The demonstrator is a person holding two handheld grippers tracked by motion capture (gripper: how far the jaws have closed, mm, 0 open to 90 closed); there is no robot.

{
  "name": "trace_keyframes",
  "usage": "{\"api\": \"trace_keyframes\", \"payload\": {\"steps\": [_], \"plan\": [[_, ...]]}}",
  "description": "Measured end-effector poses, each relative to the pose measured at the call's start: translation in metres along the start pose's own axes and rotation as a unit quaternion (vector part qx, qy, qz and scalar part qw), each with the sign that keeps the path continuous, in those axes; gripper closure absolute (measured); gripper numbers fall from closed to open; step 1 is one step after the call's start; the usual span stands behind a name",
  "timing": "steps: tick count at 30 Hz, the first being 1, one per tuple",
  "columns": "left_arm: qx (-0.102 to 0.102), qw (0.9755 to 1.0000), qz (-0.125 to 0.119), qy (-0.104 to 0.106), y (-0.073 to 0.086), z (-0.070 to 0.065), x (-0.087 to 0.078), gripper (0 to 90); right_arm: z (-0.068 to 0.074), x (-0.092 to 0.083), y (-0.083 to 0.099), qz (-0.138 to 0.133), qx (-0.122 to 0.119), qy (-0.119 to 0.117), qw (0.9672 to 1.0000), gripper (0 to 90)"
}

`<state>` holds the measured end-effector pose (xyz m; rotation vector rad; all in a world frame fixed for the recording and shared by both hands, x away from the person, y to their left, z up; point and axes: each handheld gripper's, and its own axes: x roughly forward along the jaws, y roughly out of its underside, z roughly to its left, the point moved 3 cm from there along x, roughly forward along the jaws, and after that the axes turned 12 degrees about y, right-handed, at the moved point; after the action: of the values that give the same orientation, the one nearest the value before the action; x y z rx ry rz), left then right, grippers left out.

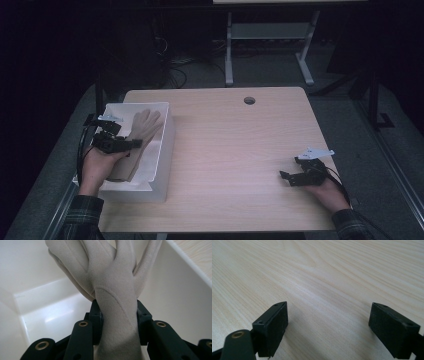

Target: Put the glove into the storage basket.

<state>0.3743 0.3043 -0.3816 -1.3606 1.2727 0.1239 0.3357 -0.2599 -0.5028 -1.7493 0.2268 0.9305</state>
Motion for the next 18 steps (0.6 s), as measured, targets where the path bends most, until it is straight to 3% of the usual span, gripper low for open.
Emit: {"api": "trace_keyframes", "payload": {"steps": [18], "plan": [[-0.014, 0.9990, 0.038, -0.018, 0.026, 0.018, 0.047, 66.0, 0.000, 0.000, 0.000, 0.001, 0.000, 0.000, 1.0000, 15.4]]}}
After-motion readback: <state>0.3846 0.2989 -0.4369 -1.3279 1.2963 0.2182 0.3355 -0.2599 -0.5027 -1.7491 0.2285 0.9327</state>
